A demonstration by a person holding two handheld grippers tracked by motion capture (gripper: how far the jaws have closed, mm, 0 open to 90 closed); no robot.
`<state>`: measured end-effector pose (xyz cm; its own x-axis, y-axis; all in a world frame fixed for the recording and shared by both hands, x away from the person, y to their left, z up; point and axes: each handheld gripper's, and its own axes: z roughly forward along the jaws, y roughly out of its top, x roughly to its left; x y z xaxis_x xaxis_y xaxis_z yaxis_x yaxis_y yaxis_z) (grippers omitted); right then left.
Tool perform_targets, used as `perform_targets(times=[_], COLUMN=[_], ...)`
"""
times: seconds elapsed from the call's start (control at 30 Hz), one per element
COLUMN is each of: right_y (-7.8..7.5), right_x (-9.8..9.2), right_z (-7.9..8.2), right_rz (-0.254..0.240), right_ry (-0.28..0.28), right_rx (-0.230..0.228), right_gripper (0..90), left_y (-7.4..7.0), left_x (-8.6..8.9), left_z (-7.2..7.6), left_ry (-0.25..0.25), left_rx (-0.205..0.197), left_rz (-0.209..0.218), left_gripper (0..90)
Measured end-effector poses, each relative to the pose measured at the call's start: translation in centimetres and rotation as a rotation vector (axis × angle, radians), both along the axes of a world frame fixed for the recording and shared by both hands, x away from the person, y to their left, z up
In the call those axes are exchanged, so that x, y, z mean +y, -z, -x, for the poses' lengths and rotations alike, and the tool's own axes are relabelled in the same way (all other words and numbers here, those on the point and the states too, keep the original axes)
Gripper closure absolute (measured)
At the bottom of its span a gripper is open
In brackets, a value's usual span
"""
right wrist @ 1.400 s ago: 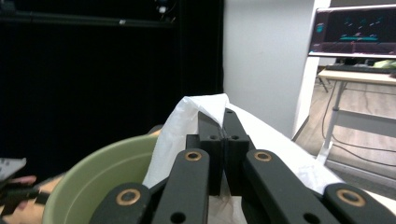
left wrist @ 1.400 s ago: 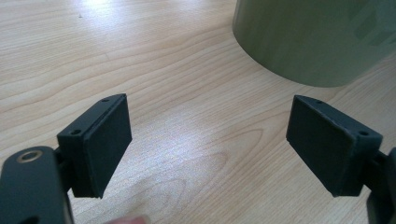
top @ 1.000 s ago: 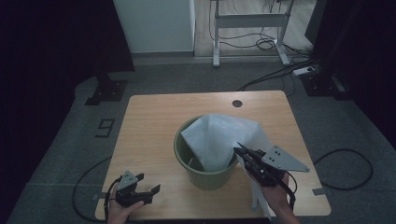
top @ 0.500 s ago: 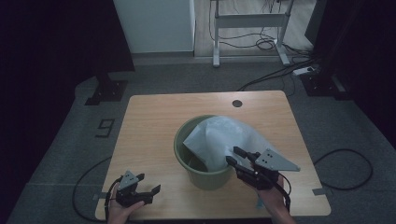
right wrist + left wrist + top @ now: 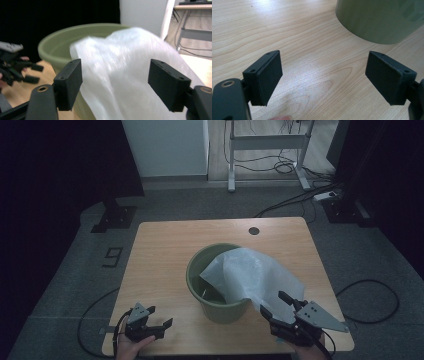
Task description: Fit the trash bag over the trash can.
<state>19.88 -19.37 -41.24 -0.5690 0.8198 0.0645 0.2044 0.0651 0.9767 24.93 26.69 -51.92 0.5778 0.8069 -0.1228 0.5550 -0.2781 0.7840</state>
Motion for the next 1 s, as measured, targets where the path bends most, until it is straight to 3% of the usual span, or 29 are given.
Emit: perform_targets(times=[0.33, 0.6, 0.8, 1.0], right_y=[2.6, 4.8, 6.2, 6.8], right_x=[-0.3, -0.6, -1.3, -2.3], right_z=[1.8, 1.4, 1.2, 0.5], right_rz=[0.058, 0.154, 0.192, 0.234], right_ry=[0.011, 0.117, 0.194, 0.243], right_rx=[0.054, 0.091, 0.122, 0.109], right_gripper=[19.3, 19.9, 32.4, 61.6], left_y=[-0.1, -0.1, -0.3, -1.0], left_x=[0.0, 0.0, 0.3, 0.1], left_z=[0.1, 0.1, 0.1, 0.2], left_ry=[-0.002, -0.001, -0.002, -0.002], left_rx=[-0.003, -0.009, -0.008, -0.012], left_rz=[0.003, 0.005, 0.024, 0.047], left_gripper=[13.7, 14.1, 15.1, 15.6])
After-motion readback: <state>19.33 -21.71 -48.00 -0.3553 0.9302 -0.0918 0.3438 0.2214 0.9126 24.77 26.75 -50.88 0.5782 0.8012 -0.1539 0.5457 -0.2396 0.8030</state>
